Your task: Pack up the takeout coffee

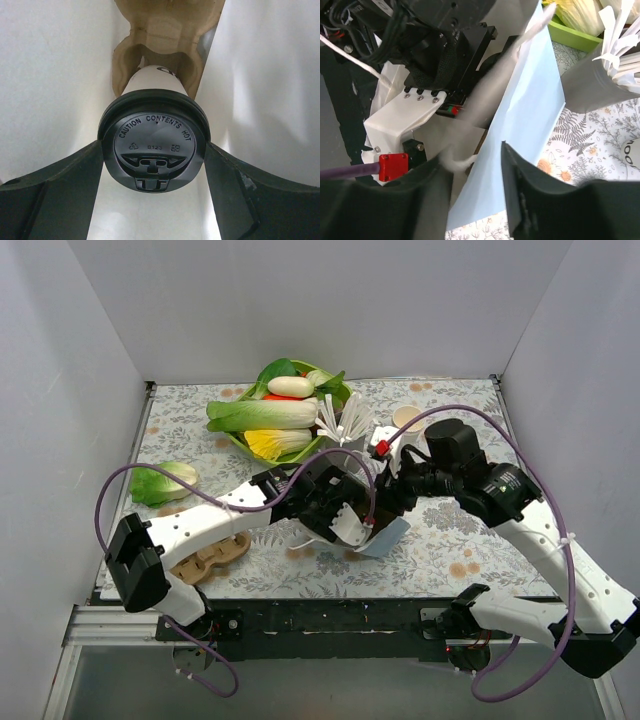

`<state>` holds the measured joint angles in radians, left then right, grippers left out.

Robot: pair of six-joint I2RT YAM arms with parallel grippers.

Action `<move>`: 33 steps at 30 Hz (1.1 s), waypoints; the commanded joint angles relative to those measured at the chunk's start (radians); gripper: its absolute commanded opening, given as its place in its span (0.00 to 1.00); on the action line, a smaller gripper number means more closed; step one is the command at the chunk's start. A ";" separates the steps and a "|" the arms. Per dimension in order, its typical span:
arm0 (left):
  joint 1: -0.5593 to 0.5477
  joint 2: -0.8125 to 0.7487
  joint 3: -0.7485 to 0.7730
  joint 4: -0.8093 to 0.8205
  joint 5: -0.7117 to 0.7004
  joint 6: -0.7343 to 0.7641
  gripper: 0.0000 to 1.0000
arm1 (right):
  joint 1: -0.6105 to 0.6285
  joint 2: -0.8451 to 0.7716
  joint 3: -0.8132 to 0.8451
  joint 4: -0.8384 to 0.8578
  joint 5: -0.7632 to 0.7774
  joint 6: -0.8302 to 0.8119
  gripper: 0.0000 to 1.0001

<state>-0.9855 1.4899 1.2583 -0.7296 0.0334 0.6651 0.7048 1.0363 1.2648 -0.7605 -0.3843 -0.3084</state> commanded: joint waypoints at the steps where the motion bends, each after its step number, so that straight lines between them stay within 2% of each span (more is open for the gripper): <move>1: -0.004 0.013 0.039 0.022 -0.006 -0.021 0.00 | -0.042 0.033 0.137 -0.103 0.008 -0.009 0.56; 5: 0.002 0.039 0.100 0.001 0.003 -0.083 0.00 | -0.106 0.033 0.249 -0.152 0.001 0.005 0.74; 7: 0.002 0.052 0.124 -0.027 0.008 -0.102 0.00 | -0.126 0.030 0.297 -0.172 0.013 0.005 0.79; 12: 0.005 0.073 0.138 -0.030 0.008 -0.125 0.00 | -0.146 -0.002 0.291 -0.201 0.068 -0.021 0.83; 16: 0.007 0.070 0.130 -0.016 0.017 -0.145 0.00 | -0.186 -0.051 0.184 -0.201 0.143 -0.044 0.84; 19: 0.005 0.064 0.112 -0.004 0.020 -0.147 0.00 | -0.246 -0.067 0.111 -0.242 0.115 -0.051 0.79; 22: 0.005 0.066 0.116 0.012 0.033 -0.148 0.00 | -0.304 -0.053 0.042 -0.266 0.052 -0.009 0.72; 23: 0.007 0.069 0.118 0.018 0.039 -0.148 0.00 | -0.318 -0.047 0.016 -0.260 0.029 -0.005 0.66; 29: 0.007 0.078 0.116 0.027 0.060 -0.124 0.00 | -0.337 0.037 -0.111 -0.247 0.019 -0.006 0.45; 33: 0.007 0.079 0.134 0.035 0.049 -0.124 0.00 | -0.338 0.077 -0.137 -0.218 -0.004 0.000 0.40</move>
<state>-0.9836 1.5700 1.3643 -0.7231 0.0616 0.5354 0.3702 1.1019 1.1393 -1.0069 -0.3389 -0.3176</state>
